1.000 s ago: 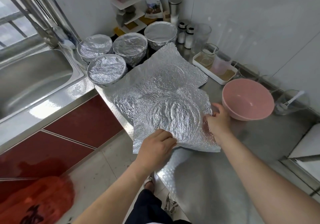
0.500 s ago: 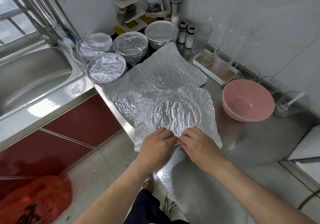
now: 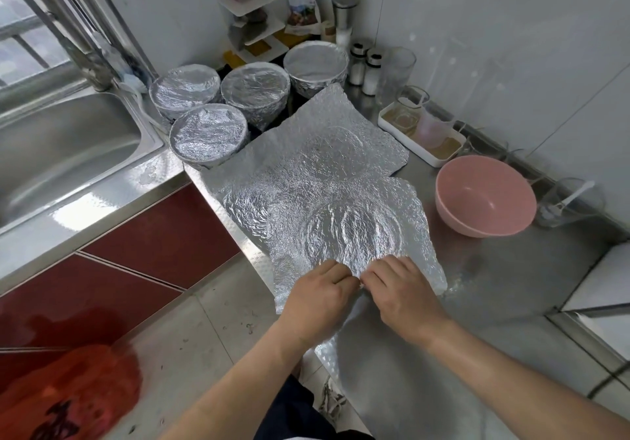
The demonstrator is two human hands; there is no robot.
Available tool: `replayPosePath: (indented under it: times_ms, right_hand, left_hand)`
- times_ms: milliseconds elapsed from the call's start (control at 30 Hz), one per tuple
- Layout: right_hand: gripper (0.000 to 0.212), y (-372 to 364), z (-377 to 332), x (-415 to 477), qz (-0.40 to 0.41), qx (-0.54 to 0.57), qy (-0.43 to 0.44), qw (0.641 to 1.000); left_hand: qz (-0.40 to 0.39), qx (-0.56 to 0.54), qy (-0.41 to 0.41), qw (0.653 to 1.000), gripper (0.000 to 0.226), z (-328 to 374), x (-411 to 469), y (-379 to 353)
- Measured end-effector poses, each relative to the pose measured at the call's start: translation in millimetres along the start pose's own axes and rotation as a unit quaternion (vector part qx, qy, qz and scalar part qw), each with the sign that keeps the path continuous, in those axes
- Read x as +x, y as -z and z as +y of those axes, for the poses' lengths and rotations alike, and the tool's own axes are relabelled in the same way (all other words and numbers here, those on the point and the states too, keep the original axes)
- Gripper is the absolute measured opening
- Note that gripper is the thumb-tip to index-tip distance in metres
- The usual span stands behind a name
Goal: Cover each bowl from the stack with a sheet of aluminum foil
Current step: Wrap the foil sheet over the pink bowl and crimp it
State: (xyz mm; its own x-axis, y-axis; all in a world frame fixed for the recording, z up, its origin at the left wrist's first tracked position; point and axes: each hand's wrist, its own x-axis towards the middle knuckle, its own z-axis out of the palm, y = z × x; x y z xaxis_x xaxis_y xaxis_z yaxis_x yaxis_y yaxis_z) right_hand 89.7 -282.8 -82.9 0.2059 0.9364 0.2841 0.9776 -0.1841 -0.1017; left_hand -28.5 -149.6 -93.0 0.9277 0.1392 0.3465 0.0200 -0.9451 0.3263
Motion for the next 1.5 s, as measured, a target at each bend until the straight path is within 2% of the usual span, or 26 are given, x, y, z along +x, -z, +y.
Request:
replayPosePath:
  times_ms: [100, 267, 367, 433, 833, 867, 900, 967, 1100, 1333, 1500]
  right_hand:
    - [0.004, 7, 4, -3, -0.010, 0.038, -0.029, 0.999]
    - [0.014, 12, 9, -5, 0.015, 0.156, -0.081, 0.984]
    - [0.012, 11, 2, -1, 0.013, 0.158, -0.057, 0.986]
    - [0.003, 6, -2, 2, 0.004, 0.137, -0.034, 0.990]
    - [0.018, 2, 9, 1, -0.007, 0.069, 0.011, 0.998]
    - [0.018, 4, 14, -1, -0.011, 0.069, 0.013, 0.997]
    - [0.018, 5, 18, -4, -0.016, 0.070, 0.014, 0.997]
    - [0.020, 9, 28, -9, -0.021, 0.071, 0.014, 0.997]
    - [0.022, 16, 43, -11, -0.017, 0.073, 0.010, 0.997]
    - [0.029, 26, 43, -14, -0.030, 0.107, -0.064, 0.992]
    - [0.014, 29, 29, -10, 0.014, 0.173, -0.084, 0.981]
  left_hand:
    - [-0.003, -0.037, 0.025, 0.999, 0.013, 1, 2, 9]
    - [0.002, -0.049, 0.050, 0.998, 0.028, -15, -2, 34]
    - [-0.026, -0.036, 0.041, 0.998, 0.029, -22, -7, 36]
    - [-0.040, -0.030, 0.030, 0.998, 0.029, -23, -10, 35]
    - [-0.064, -0.003, -0.040, 0.997, 0.012, -14, -2, 19]
    - [-0.063, 0.004, -0.047, 0.997, 0.016, -9, 0, 16]
    - [-0.058, 0.004, -0.045, 0.997, 0.028, -3, 3, 13]
    - [-0.043, 0.005, -0.037, 0.998, 0.049, 9, 11, 6]
    - [-0.046, 0.026, -0.010, 0.999, 0.029, 24, 24, -8]
    - [-0.065, -0.056, 0.080, 0.993, 0.025, 29, 29, 4]
    - [-0.005, -0.064, 0.123, 0.990, 0.017, 7, 16, 26]
